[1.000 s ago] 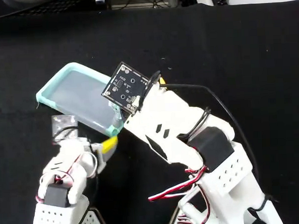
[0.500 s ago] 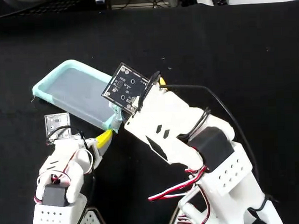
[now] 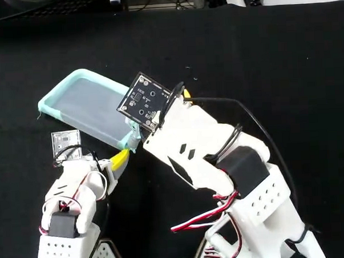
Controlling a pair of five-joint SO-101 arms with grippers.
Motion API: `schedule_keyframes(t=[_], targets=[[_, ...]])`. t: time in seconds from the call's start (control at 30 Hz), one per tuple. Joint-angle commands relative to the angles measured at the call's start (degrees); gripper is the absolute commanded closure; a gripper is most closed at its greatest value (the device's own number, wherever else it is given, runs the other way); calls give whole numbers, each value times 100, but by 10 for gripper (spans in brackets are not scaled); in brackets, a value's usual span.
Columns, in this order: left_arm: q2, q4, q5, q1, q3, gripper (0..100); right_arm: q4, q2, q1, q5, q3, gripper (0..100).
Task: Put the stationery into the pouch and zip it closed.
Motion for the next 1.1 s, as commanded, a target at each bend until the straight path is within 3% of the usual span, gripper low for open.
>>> schedule_keyframes(t=[0.0, 0.4, 0.8, 1.07], targets=[[-35, -70, 53, -13, -92, 674, -9, 22, -62, -26, -303, 985], [-35, -334, 299, -75, 84, 674, 18, 22, -62, -35, -303, 985], [-35, 237, 325, -48, -391, 673, 26, 22, -62, -53, -286, 985], [-35, -448, 316, -22, 154, 673, 26, 22, -62, -53, -286, 985]])
